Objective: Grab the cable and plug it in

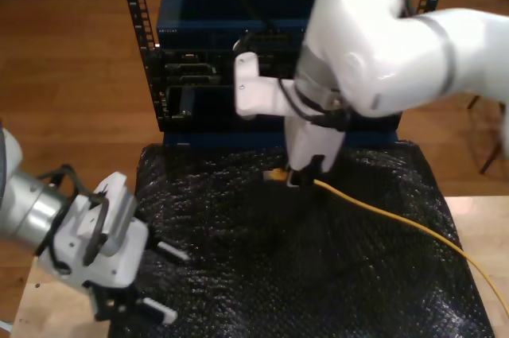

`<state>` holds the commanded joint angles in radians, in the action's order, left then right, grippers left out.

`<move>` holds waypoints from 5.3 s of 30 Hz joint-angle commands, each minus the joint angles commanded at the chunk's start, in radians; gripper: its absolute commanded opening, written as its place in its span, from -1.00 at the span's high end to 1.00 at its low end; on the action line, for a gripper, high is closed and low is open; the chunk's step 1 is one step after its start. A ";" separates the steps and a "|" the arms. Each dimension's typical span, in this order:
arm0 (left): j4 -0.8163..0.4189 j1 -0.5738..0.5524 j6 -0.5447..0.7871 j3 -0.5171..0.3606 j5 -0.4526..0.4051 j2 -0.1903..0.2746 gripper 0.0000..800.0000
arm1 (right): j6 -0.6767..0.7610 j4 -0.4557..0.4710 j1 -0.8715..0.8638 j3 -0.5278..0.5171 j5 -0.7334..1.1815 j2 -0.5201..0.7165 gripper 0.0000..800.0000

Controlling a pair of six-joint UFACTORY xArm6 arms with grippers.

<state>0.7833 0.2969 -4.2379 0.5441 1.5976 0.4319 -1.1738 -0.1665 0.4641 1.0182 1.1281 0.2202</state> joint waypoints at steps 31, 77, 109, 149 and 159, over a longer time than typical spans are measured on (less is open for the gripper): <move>0.336 -0.245 -0.083 0.216 -0.101 -0.155 -1.00 | -0.066 -0.221 -0.115 -0.066 0.121 0.160 0.99; 0.341 -0.255 -0.044 0.232 -0.048 -0.166 -0.73 | -0.075 -0.281 -0.094 -0.003 0.129 0.068 0.99; 0.368 -0.252 -0.020 0.219 -0.081 -0.167 0.14 | -0.074 -0.281 -0.095 -0.005 0.129 0.068 0.99; 0.414 -0.242 -0.020 0.219 -0.075 -0.192 0.79 | -0.074 -0.281 -0.095 -0.006 0.129 0.069 0.99; 0.417 -0.242 -0.023 0.218 -0.071 -0.190 0.98 | -0.075 -0.281 -0.095 -0.006 0.129 0.068 0.73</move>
<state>1.2006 0.0545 -4.2609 0.7620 1.5271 0.2417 -1.2490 -0.4473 0.3690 1.0121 1.2570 0.2877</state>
